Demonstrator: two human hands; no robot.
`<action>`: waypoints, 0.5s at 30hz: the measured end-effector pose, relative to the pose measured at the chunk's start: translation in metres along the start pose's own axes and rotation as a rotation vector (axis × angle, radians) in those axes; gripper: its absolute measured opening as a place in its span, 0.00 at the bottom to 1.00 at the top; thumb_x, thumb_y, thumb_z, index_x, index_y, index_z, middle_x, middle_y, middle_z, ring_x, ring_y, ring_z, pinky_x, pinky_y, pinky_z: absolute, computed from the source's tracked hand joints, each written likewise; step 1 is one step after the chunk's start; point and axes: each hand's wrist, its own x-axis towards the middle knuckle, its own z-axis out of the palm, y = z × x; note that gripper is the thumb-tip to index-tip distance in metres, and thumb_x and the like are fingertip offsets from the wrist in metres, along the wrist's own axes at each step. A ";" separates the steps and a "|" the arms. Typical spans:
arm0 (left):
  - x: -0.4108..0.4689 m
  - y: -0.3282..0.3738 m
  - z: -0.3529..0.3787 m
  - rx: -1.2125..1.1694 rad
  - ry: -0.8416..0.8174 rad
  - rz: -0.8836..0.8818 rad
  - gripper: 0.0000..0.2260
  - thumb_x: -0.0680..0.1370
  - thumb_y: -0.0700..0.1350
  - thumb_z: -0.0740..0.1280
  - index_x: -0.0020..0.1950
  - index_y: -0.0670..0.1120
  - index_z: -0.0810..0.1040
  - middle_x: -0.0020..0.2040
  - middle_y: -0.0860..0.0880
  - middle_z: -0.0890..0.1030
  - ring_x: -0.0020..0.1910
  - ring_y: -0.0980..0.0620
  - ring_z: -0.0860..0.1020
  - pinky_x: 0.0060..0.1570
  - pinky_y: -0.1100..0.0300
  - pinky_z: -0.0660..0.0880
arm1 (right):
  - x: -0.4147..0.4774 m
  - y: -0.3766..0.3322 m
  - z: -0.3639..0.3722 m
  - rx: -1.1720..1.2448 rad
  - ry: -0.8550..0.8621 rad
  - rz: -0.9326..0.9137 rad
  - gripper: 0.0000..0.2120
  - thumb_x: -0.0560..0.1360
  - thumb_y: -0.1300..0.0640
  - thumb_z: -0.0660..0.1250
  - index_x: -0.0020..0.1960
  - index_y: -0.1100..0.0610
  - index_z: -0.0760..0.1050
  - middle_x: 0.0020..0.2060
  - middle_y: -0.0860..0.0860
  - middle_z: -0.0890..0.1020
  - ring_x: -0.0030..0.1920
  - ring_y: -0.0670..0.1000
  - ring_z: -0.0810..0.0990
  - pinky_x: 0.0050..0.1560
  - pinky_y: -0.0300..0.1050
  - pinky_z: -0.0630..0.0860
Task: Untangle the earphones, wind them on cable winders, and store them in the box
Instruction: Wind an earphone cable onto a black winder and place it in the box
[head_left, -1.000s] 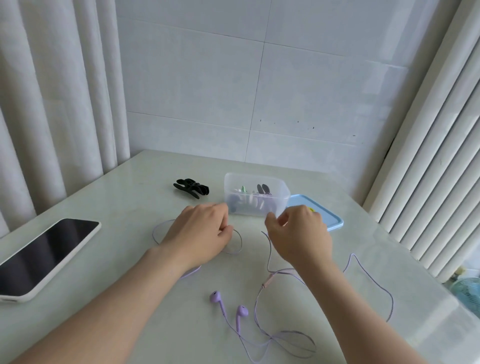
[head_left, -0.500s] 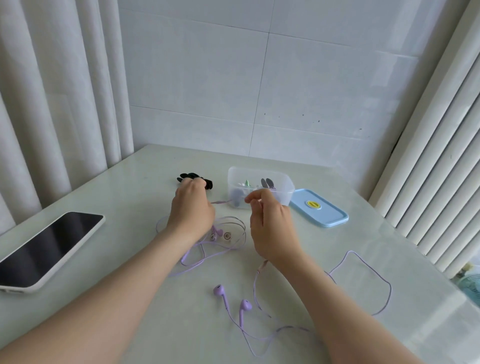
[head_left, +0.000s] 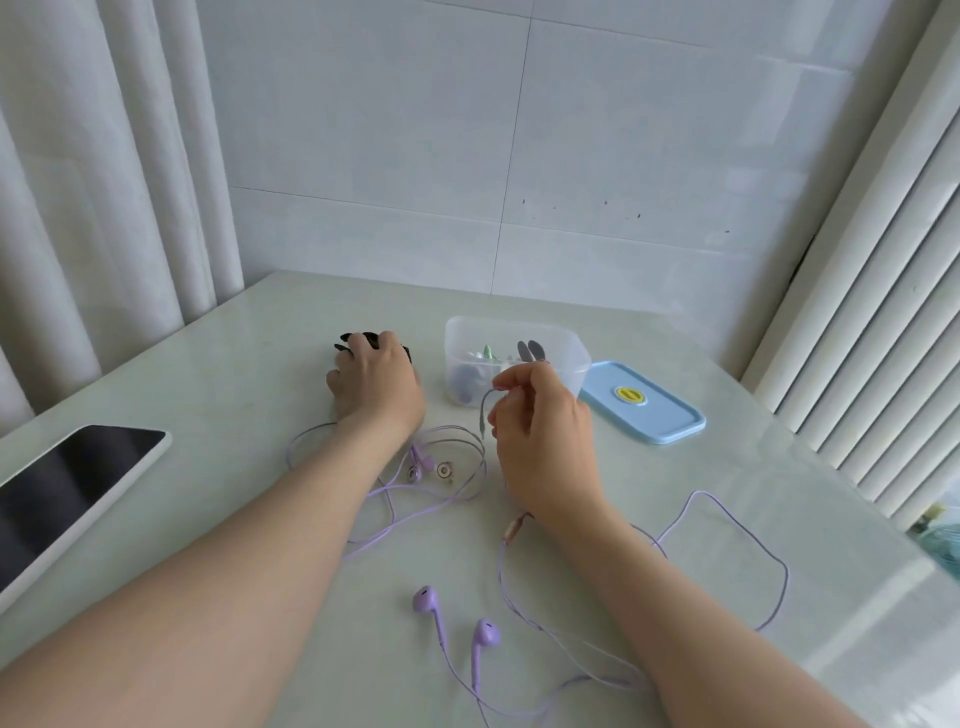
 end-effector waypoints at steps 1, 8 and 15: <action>0.001 -0.001 0.001 -0.023 0.039 -0.010 0.15 0.83 0.45 0.66 0.67 0.40 0.71 0.67 0.36 0.71 0.64 0.34 0.73 0.59 0.44 0.71 | 0.000 -0.001 0.000 0.004 -0.004 -0.001 0.12 0.81 0.64 0.58 0.55 0.52 0.77 0.37 0.48 0.83 0.39 0.47 0.78 0.38 0.34 0.71; 0.003 -0.005 -0.008 -0.151 0.092 -0.039 0.09 0.77 0.31 0.64 0.55 0.37 0.78 0.57 0.35 0.79 0.55 0.34 0.77 0.46 0.51 0.67 | -0.001 -0.004 -0.005 0.025 0.006 0.047 0.11 0.79 0.65 0.59 0.52 0.52 0.77 0.30 0.47 0.79 0.35 0.46 0.76 0.34 0.35 0.70; -0.015 -0.005 -0.027 -0.383 0.111 -0.139 0.13 0.76 0.33 0.66 0.60 0.40 0.79 0.62 0.39 0.78 0.60 0.37 0.76 0.49 0.54 0.66 | -0.006 -0.010 -0.004 -0.066 0.015 -0.024 0.01 0.82 0.57 0.61 0.51 0.52 0.70 0.27 0.47 0.73 0.31 0.51 0.72 0.34 0.52 0.70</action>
